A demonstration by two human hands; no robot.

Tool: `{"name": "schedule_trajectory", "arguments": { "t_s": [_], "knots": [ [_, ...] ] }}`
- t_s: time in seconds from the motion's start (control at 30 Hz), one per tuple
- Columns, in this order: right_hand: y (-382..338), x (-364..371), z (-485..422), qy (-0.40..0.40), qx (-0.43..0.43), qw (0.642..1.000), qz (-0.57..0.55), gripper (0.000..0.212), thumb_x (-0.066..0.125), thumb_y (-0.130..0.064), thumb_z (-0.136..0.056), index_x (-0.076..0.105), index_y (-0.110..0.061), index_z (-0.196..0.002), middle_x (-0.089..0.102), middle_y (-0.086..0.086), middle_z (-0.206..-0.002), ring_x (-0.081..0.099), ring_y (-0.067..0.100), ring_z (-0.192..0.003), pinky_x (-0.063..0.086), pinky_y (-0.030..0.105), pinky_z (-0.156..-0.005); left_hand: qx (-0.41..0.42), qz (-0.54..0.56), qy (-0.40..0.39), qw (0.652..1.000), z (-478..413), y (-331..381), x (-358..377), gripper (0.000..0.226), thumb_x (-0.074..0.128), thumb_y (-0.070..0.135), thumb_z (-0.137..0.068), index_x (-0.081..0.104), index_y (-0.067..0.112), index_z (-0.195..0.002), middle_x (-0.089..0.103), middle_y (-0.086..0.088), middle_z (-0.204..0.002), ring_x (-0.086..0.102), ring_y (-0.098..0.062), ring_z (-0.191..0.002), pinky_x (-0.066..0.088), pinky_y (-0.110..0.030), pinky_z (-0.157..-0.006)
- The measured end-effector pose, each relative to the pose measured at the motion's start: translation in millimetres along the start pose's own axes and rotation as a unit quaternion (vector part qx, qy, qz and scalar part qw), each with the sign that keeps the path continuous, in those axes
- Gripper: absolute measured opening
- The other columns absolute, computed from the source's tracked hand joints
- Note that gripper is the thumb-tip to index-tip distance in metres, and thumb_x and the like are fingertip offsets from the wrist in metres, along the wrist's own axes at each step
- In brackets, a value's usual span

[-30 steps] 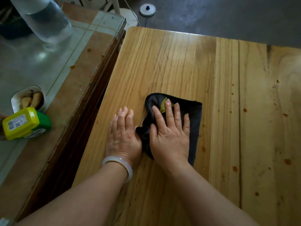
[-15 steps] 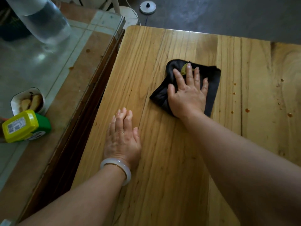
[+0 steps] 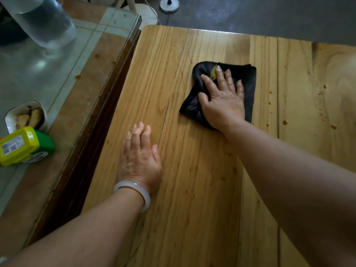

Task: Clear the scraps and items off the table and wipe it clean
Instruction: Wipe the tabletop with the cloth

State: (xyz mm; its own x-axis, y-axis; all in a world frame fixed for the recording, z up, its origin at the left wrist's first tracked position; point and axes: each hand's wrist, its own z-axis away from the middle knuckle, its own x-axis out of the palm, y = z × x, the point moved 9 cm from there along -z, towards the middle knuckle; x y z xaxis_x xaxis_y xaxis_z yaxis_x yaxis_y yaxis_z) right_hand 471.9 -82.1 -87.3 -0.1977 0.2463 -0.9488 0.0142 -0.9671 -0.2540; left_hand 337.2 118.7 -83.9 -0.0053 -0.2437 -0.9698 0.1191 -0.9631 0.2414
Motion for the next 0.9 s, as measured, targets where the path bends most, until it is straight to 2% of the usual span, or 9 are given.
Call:
{"name": "schedule_trajectory", "arguments": {
  "t_s": [0.17, 0.33, 0.4, 0.5, 0.57, 0.9],
  "knots": [
    [-12.1, 12.0, 64.2, -0.010, -0.008, 1.000, -0.019, 0.057, 0.022, -0.050, -0.103, 0.004, -0.041, -0.156, -0.018, -0.003, -0.164, -0.023, 0.015, -0.149, -0.012, 0.047, -0.121, 0.000, 0.005, 0.000, 1.000, 0.8, 1.5, -1.7, 0.049, 0.035, 0.024, -0.095, 0.034, 0.009, -0.141, 0.029, -0.011, -0.149, 0.021, -0.024, -0.141, 0.017, -0.042, -0.117],
    [-24.4, 26.4, 123.8, -0.020, -0.012, 1.000, -0.017, 0.057, 0.020, -0.051, -0.103, 0.000, -0.043, -0.155, -0.022, -0.005, -0.163, -0.029, 0.014, -0.147, -0.013, 0.047, -0.121, -0.006, 0.005, 0.001, 1.000, 1.7, -0.2, -1.8, 0.048, 0.035, 0.024, -0.095, 0.034, 0.010, -0.141, 0.029, -0.010, -0.149, 0.021, -0.024, -0.140, 0.018, -0.042, -0.116],
    [-27.4, 31.6, 146.0, -0.009, -0.024, 1.000, -0.018, 0.057, 0.021, -0.051, -0.102, 0.003, -0.042, -0.155, -0.018, -0.006, -0.164, -0.027, 0.014, -0.147, -0.012, 0.047, -0.121, -0.004, 0.004, 0.002, 1.000, 2.2, 0.1, -1.7, 0.048, 0.035, 0.025, -0.095, 0.034, 0.010, -0.140, 0.028, -0.010, -0.149, 0.021, -0.024, -0.140, 0.019, -0.043, -0.116],
    [-27.1, 38.7, 166.3, 0.015, -0.042, 0.999, -0.018, 0.057, 0.024, -0.051, -0.101, 0.014, -0.039, -0.156, -0.005, -0.003, -0.166, -0.014, 0.017, -0.152, -0.005, 0.048, -0.121, -0.006, 0.004, 0.002, 1.000, 2.3, -0.5, -1.8, 0.048, 0.037, 0.023, -0.095, 0.035, 0.009, -0.141, 0.029, -0.011, -0.149, 0.022, -0.025, -0.140, 0.020, -0.043, -0.116],
    [-25.4, 40.5, 167.4, 0.017, -0.053, 0.998, -0.012, 0.058, 0.024, -0.052, -0.100, 0.017, -0.039, -0.156, -0.001, -0.002, -0.166, -0.010, 0.018, -0.152, -0.002, 0.049, -0.121, -0.006, 0.008, 0.004, 1.000, 1.1, -0.2, -1.8, 0.047, 0.037, 0.022, -0.095, 0.036, 0.008, -0.140, 0.030, -0.011, -0.148, 0.023, -0.025, -0.139, 0.020, -0.044, -0.115],
    [-5.3, 20.4, 103.7, -0.006, -0.043, 0.999, 0.007, 0.060, 0.020, -0.059, -0.099, 0.005, -0.044, -0.155, -0.016, -0.007, -0.164, -0.024, 0.013, -0.149, -0.008, 0.047, -0.122, -0.009, 0.014, -0.003, 1.000, 0.0, -2.7, -0.4, 0.048, 0.037, 0.023, -0.094, 0.035, 0.010, -0.140, 0.029, -0.009, -0.148, 0.022, -0.025, -0.140, 0.021, -0.045, -0.115]
  ]
}}
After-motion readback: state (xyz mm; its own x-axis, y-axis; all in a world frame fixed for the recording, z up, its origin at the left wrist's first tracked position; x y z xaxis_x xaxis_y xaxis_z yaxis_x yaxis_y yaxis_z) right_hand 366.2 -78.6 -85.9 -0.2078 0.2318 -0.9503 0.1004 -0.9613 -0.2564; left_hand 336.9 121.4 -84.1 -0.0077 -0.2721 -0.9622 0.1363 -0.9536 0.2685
